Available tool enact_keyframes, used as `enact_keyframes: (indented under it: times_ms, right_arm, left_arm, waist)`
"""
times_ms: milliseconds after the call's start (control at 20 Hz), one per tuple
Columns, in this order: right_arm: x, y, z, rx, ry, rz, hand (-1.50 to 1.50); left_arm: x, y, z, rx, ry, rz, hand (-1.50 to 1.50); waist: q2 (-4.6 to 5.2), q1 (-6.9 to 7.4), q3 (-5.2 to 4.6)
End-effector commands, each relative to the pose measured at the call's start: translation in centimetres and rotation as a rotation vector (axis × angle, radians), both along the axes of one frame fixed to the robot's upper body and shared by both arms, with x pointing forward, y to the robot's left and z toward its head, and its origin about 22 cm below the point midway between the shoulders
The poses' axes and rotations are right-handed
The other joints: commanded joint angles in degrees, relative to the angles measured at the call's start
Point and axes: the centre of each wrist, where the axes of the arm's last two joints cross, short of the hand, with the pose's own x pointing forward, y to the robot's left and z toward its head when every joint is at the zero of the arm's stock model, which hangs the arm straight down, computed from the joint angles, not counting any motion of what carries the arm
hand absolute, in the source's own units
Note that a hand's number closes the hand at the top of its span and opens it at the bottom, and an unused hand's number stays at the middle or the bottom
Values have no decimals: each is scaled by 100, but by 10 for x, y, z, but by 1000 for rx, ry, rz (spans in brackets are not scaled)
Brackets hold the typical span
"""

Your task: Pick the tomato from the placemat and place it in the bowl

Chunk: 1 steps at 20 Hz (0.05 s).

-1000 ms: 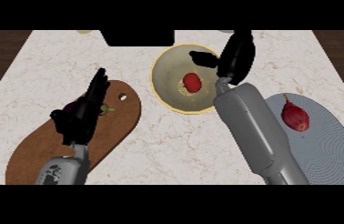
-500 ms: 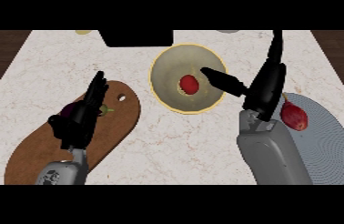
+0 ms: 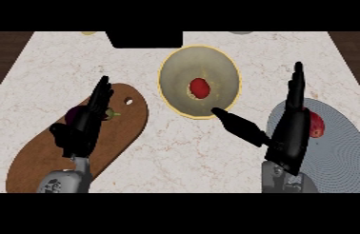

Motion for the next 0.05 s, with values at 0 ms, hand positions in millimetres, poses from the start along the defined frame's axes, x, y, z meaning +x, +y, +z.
enact_keyframes:
  times_ms: [0]
  right_arm:
    - [-27, -16, -2, 14, 18, 34, -150]
  left_arm:
    - [10, -4, 3, -9, -16, 14, 0]
  waist:
    - [4, -5, 0]
